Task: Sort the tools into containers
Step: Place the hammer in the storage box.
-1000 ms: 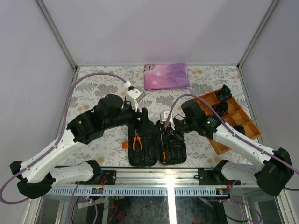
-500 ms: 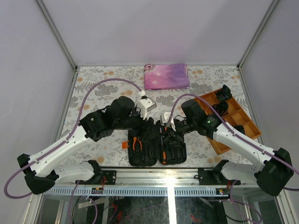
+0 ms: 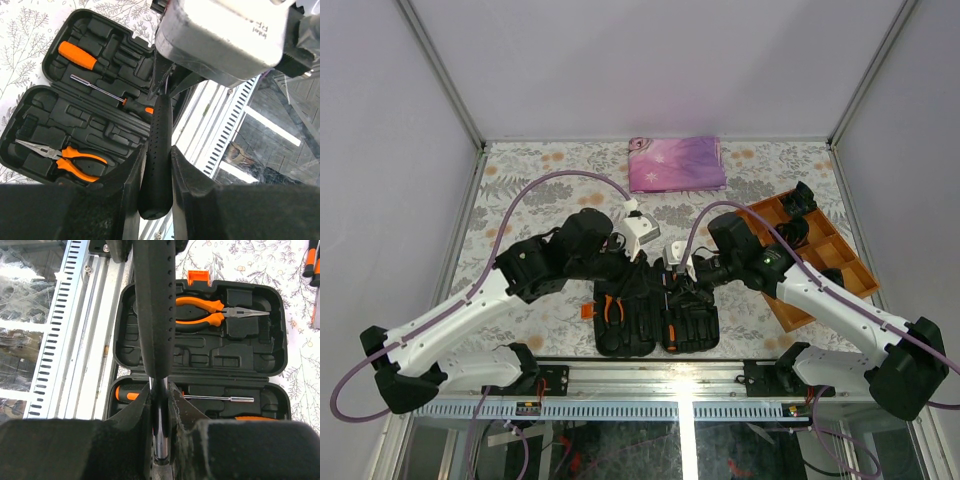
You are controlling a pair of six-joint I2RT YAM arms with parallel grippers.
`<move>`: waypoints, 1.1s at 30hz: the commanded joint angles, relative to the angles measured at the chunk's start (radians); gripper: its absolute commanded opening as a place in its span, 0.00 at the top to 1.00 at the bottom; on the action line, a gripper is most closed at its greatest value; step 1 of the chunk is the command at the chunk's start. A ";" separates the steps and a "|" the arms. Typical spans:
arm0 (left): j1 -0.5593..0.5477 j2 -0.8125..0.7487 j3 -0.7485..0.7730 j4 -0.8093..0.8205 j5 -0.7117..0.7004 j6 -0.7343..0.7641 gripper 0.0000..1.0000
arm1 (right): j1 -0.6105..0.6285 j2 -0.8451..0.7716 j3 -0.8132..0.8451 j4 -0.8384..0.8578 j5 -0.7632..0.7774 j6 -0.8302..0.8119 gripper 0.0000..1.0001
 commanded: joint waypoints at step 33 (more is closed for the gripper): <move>-0.006 -0.055 -0.064 0.210 -0.316 -0.702 1.00 | 0.139 -0.240 -0.476 1.077 0.593 0.183 0.26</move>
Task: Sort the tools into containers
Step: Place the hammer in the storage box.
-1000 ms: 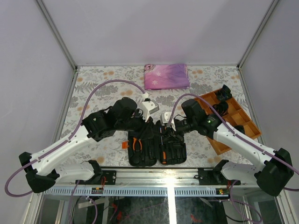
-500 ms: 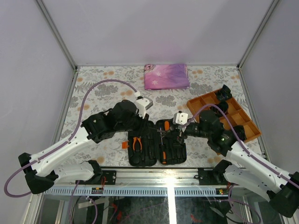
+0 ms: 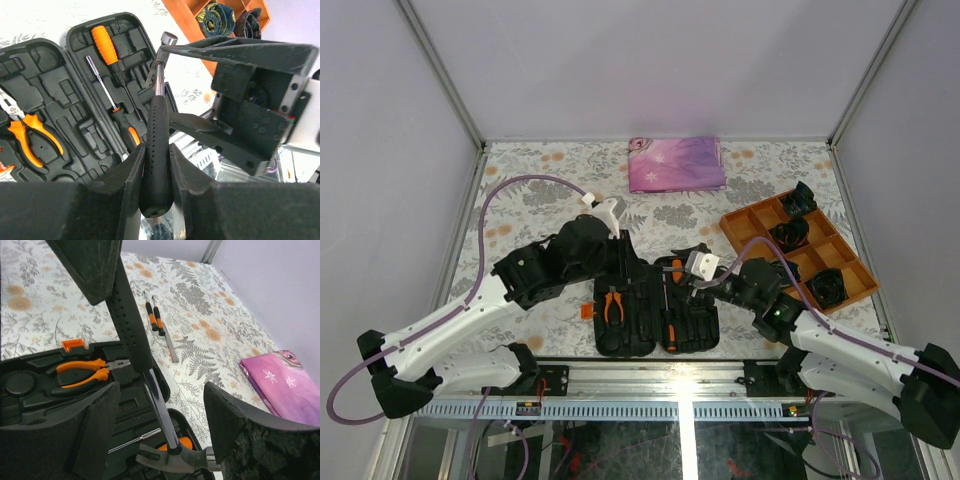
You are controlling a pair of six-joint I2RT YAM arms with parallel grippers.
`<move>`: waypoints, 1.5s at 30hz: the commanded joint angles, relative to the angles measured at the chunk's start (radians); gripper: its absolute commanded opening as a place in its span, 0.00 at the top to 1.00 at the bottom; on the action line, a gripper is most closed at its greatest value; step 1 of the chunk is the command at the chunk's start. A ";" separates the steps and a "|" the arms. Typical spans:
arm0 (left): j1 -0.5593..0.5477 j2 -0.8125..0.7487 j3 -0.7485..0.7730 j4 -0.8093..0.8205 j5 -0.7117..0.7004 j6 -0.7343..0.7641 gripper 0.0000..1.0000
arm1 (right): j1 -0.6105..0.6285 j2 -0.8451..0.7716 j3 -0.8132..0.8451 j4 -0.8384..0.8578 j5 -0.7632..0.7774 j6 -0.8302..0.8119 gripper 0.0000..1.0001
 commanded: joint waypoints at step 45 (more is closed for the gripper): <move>-0.006 0.074 0.140 -0.115 0.461 0.494 0.53 | 0.028 0.018 0.399 -0.729 -0.307 -0.335 1.00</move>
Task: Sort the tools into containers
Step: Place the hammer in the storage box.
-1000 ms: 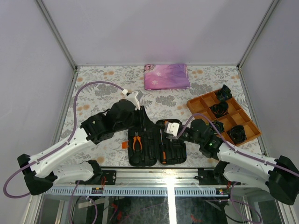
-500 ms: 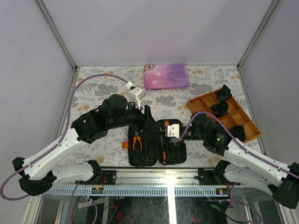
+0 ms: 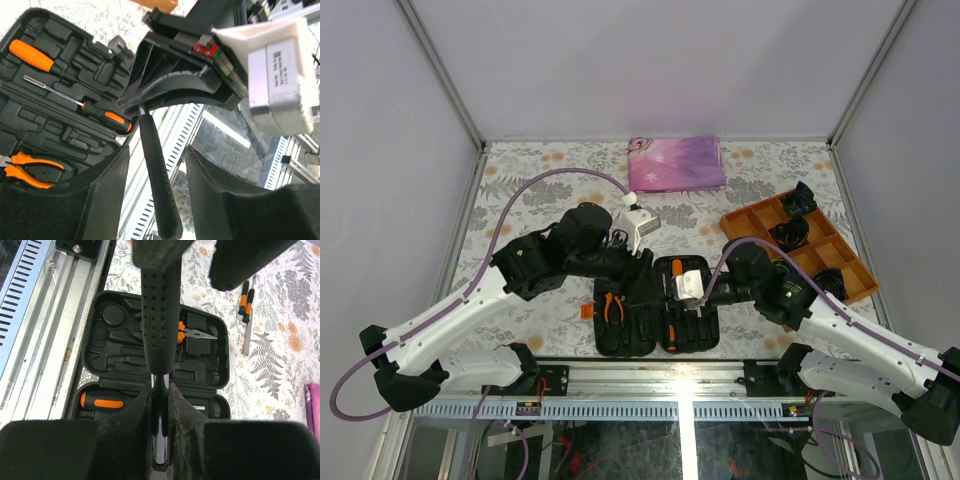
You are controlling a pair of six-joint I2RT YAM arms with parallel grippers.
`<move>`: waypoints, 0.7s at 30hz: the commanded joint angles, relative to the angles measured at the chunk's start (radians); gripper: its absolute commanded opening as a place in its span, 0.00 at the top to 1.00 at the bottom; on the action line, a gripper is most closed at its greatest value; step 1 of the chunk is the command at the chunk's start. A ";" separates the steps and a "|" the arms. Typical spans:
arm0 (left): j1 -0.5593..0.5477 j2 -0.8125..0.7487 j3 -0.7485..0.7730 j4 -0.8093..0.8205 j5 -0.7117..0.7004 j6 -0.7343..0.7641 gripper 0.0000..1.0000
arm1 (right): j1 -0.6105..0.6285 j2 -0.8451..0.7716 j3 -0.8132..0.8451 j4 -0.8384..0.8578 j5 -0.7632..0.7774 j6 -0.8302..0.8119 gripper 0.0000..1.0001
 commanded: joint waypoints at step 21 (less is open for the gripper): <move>-0.014 0.065 -0.002 -0.095 -0.042 0.058 0.82 | -0.002 -0.047 0.066 0.101 0.125 0.049 0.99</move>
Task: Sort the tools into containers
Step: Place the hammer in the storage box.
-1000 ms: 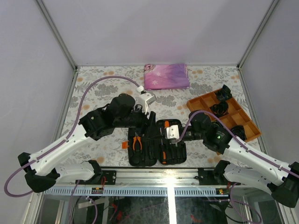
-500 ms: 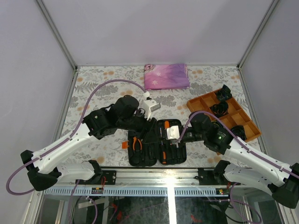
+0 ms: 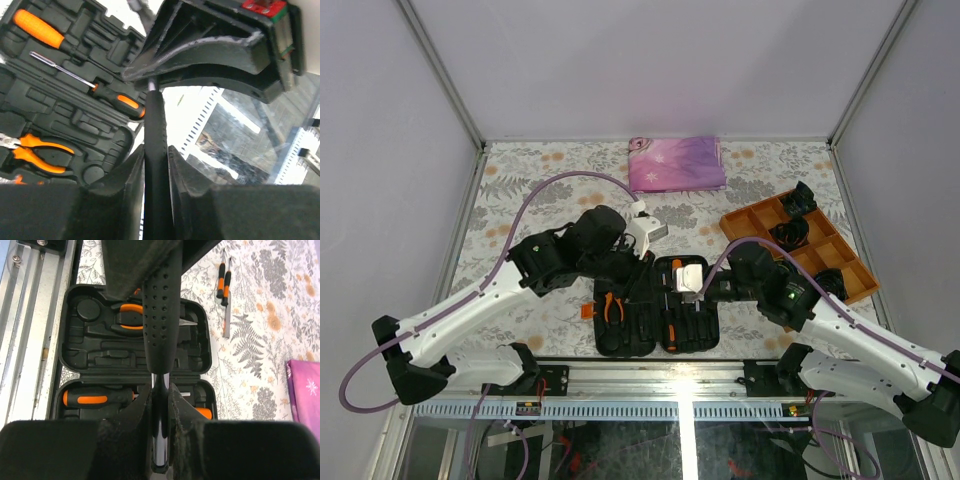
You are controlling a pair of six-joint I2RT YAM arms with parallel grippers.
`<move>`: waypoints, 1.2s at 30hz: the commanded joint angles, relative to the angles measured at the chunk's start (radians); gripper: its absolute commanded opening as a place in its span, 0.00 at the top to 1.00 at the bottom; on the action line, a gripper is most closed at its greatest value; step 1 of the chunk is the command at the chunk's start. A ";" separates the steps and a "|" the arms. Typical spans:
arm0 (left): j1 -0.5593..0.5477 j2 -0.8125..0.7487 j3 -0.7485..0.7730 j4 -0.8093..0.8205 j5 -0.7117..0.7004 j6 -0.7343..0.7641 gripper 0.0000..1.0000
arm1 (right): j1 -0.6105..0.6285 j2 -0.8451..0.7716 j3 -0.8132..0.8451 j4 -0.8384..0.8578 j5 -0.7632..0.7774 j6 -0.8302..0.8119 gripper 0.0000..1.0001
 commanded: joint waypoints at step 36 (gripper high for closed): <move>-0.007 -0.175 -0.223 0.342 -0.344 -0.650 1.00 | -0.002 -0.057 -0.268 0.633 0.103 0.072 0.38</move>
